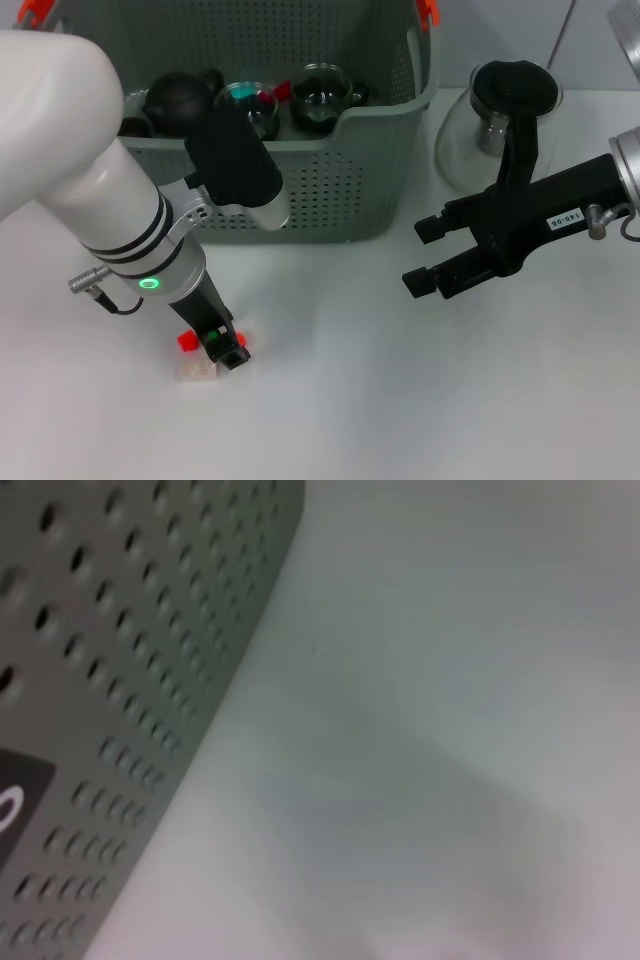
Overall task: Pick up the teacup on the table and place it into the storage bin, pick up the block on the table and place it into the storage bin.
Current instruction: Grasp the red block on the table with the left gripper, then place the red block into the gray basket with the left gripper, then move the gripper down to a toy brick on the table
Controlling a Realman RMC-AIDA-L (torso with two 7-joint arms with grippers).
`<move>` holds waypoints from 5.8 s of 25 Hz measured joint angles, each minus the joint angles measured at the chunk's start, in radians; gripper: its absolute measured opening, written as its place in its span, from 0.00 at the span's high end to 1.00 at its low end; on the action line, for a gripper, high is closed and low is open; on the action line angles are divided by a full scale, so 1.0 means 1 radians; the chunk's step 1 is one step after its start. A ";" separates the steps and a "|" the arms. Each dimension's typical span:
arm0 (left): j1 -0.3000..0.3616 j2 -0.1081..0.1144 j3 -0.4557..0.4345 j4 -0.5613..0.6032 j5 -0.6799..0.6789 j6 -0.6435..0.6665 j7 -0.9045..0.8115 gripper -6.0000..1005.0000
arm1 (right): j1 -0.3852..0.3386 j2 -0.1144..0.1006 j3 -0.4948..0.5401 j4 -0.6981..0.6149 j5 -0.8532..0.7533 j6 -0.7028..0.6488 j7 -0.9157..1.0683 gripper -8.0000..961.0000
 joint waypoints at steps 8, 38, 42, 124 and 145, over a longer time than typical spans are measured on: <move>-0.010 0.000 0.000 0.005 0.001 0.009 0.000 0.56 | 0.000 0.000 0.000 0.000 0.002 0.009 -0.006 0.02; -0.188 0.154 -0.820 -0.148 -0.439 0.457 0.001 0.77 | -0.020 -0.004 0.028 0.000 0.005 -0.010 -0.040 0.02; -0.225 0.229 -0.835 -0.040 -0.437 0.334 -0.013 0.77 | -0.017 -0.006 0.028 0.000 0.003 -0.020 -0.046 0.02; 0.090 0.006 -0.278 -0.087 -0.068 0.281 0.325 0.04 | 0.042 0.067 0.025 0.057 0.003 0.047 -0.042 0.02; 0.048 0.014 -0.284 -0.004 -0.061 0.254 0.335 0.04 | 0.038 0.059 0.026 0.057 0.003 0.048 -0.038 0.02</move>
